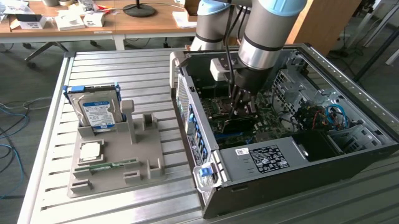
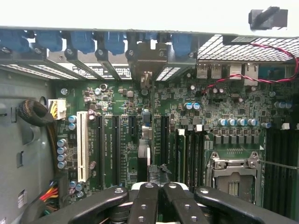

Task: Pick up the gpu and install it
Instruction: 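Press down on the gpu until it lock into place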

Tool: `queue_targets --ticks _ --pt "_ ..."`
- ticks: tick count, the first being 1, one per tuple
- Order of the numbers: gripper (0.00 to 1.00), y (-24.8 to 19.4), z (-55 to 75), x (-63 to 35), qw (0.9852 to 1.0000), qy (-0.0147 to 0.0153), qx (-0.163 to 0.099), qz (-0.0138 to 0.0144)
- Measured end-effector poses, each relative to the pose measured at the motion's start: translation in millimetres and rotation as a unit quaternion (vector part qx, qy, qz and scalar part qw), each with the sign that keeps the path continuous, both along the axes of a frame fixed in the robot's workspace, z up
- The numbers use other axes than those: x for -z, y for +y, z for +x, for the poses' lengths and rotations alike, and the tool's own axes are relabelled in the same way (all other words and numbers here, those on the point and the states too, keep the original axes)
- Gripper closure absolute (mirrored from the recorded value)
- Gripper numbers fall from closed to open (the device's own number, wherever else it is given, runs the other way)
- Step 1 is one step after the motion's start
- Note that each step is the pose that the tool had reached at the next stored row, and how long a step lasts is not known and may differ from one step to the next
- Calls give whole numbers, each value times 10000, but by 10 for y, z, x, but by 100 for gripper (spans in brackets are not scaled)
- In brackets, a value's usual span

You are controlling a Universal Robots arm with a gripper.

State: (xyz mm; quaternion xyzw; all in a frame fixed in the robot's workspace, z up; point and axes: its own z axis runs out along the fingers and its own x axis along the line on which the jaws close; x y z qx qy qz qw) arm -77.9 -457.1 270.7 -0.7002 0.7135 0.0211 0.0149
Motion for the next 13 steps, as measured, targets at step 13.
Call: queue_targets --ticks 13 --pt "89 0 -80 41 10000 -83 -1 -1"
